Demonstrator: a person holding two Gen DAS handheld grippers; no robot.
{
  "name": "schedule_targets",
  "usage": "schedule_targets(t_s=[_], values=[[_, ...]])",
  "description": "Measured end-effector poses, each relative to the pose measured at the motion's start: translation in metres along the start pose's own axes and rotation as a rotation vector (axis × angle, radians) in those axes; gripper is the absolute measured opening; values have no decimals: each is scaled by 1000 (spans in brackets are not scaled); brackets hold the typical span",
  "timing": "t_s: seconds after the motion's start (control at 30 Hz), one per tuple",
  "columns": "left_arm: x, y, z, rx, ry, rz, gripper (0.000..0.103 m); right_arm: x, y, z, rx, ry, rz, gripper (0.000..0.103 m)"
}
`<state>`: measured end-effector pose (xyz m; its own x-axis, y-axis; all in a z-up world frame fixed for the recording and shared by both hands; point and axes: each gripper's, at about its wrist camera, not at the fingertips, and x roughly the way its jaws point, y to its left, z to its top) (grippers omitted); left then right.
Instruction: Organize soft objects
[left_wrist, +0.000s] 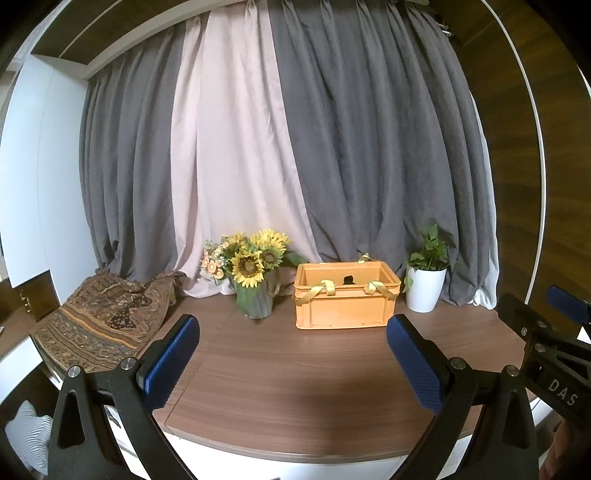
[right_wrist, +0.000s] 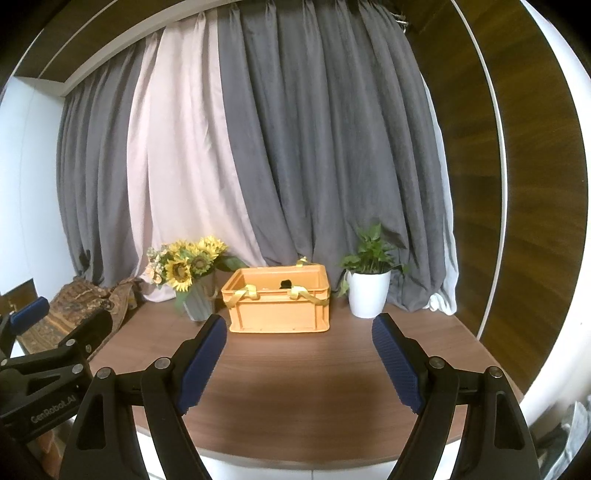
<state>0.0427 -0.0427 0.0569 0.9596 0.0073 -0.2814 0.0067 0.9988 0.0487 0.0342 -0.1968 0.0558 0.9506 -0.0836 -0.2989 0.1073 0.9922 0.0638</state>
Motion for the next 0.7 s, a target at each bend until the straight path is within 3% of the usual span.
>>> schedule_targets(t_s=[0.7], values=[[-6, 0, -2, 0, -2, 6, 103, -8, -1, -2, -7, -4, 3, 82]])
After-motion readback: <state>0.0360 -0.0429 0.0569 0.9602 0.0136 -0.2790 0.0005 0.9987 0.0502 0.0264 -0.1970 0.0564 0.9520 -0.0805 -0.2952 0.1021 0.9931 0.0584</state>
